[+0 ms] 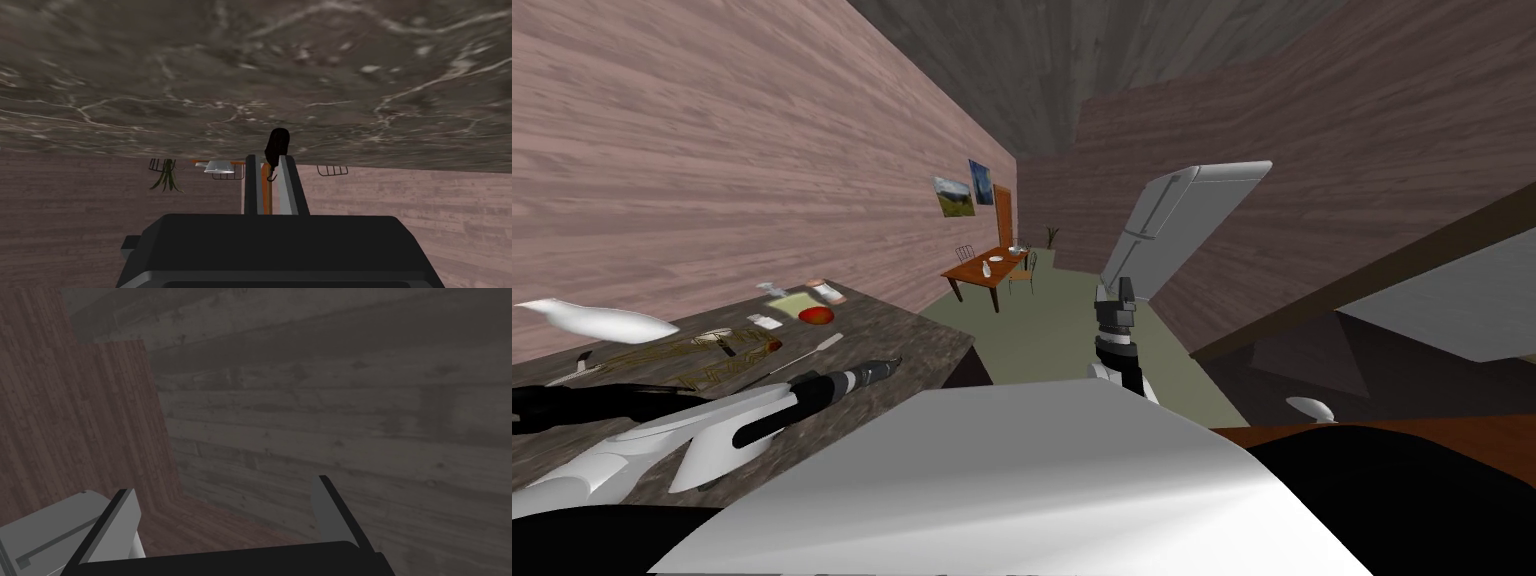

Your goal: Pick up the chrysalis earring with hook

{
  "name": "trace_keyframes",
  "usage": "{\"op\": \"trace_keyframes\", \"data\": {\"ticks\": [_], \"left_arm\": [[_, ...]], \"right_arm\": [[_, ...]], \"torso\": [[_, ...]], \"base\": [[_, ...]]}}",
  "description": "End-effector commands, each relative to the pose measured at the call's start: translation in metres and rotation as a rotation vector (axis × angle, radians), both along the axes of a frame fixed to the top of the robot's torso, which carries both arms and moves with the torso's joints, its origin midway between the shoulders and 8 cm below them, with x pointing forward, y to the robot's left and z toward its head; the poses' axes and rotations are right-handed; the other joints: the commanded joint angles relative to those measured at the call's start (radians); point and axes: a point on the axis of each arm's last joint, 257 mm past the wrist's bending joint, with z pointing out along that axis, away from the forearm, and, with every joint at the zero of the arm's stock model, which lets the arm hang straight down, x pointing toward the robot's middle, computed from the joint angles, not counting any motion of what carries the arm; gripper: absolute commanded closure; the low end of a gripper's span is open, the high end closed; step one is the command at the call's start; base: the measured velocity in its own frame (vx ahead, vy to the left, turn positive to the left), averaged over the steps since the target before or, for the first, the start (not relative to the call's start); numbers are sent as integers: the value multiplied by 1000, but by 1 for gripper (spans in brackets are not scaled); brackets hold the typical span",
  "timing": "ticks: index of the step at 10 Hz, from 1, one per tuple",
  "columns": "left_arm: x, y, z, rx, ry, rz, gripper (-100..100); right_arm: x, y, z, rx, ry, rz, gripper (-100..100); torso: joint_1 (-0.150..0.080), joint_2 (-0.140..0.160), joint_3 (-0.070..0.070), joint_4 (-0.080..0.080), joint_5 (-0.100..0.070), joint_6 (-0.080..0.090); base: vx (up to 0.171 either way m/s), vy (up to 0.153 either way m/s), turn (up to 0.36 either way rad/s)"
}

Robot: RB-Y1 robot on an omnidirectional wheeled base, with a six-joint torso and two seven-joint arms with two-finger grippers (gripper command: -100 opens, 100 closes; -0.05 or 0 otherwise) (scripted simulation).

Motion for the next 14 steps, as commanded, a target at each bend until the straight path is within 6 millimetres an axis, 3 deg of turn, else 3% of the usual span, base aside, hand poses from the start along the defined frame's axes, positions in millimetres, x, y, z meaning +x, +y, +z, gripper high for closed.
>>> {"op": "trace_keyframes", "data": {"ticks": [1,2,3,4,7,8,12,13,14], "left_arm": [[-4,6,2,7,17,5,-100],[-2,3,2,5,11,2,-100],[-3,4,2,4,11,3,0],[-6,5,-6,3,10,15,-100],[-10,5,-12,0,9,24,-100],[-10,6,-12,1,9,25,100],[-10,5,-12,1,9,25,100],[-10,5,-12,0,9,24,0],[-5,5,-4,3,10,12,100]], "right_arm": [[0,0,0,0,0,0,0],[0,0,0,0,0,0,0],[0,0,0,0,0,0,0],[0,0,0,0,0,0,0],[0,0,0,0,0,0,0],[0,0,0,0,0,0,0],[0,0,0,0,0,0,0],[0,0,0,0,0,0,0],[0,0,0,0,0,0,0]], "torso": [[0,0,0,0,0,0],[0,0,0,0,0,0],[0,0,0,0,0,0],[0,0,0,0,0,0],[1,-3,-2,-1,1,0],[0,-2,-1,0,0,0],[0,-1,0,0,0,0],[0,-1,0,0,0,0],[0,-1,0,0,0,0]], "base": [[-16,13,-95],[-8,8,-19],[0,0,0],[16,8,-70],[30,16,-63],[0,0,0],[0,0,0],[0,0,0],[-29,-12,97]]}}
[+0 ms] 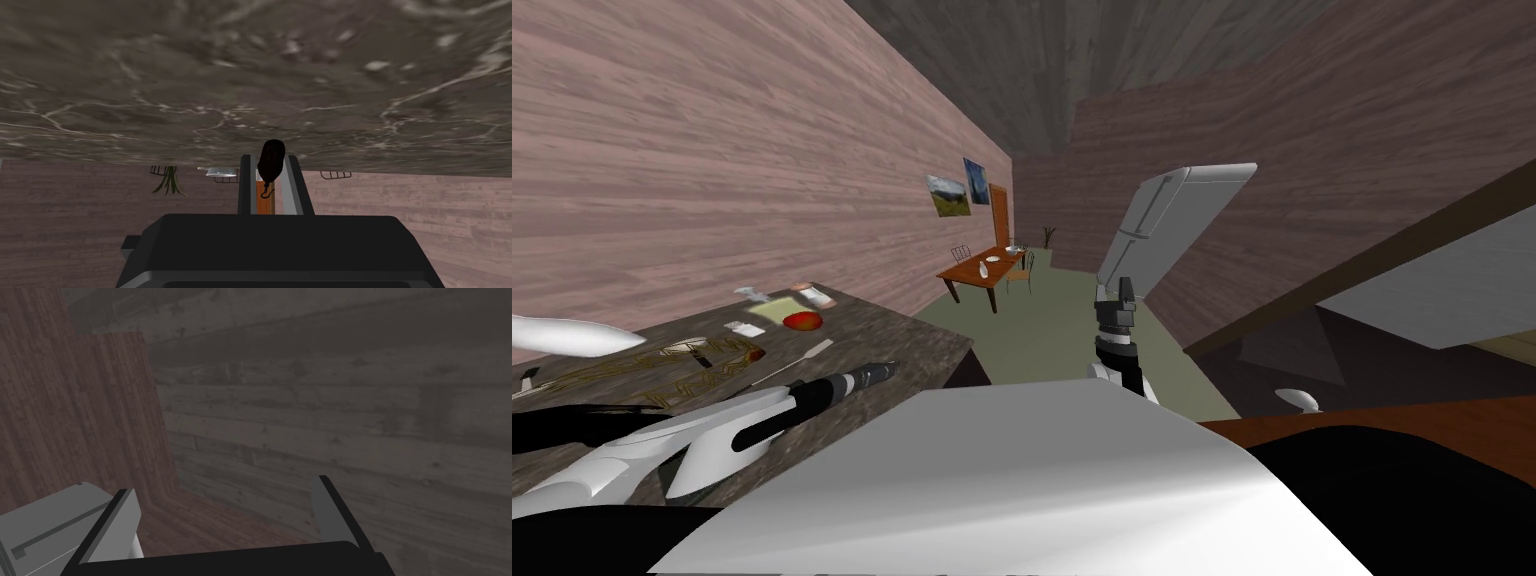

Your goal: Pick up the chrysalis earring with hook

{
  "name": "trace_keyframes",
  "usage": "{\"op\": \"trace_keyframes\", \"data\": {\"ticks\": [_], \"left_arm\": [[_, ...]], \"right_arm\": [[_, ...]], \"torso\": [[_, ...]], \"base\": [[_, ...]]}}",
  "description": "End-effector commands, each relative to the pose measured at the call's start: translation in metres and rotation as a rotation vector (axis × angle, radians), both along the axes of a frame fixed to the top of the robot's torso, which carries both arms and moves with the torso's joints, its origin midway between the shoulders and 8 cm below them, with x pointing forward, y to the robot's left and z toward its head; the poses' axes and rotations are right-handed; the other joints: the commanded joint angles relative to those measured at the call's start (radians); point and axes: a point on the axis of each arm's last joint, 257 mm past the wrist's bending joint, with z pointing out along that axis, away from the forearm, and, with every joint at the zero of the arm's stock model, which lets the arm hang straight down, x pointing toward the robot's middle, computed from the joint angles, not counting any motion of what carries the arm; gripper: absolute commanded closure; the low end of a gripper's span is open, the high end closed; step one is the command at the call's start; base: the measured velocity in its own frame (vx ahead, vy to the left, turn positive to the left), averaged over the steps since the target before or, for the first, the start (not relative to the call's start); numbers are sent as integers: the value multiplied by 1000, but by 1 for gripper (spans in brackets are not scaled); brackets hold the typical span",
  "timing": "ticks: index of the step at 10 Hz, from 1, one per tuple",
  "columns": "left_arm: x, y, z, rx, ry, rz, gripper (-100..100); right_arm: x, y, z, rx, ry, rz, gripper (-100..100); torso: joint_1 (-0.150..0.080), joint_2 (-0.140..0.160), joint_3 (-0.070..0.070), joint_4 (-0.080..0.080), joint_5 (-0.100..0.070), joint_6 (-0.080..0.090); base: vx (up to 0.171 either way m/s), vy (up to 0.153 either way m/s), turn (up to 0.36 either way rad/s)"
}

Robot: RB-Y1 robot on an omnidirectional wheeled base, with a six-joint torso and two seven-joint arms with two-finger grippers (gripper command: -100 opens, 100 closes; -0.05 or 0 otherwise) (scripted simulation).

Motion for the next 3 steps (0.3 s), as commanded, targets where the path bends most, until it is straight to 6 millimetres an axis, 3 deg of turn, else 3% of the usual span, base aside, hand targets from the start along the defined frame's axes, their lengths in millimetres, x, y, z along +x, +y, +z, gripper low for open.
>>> {"op": "trace_keyframes", "data": {"ticks": [1,2,3], "left_arm": [[3,-2,7,1,2,-10,100],[2,-1,5,1,1,-7,100],[2,-1,5,0,2,-7,0]], "right_arm": [[0,0,0,0,0,0,0],[0,0,0,0,0,0,0],[0,0,0,0,0,0,0]], "torso": [[0,0,0,0,0,0],[-1,1,1,0,0,0],[0,0,0,0,0,1]], "base": [[-39,-21,127],[-16,-10,29],[0,0,0]]}}
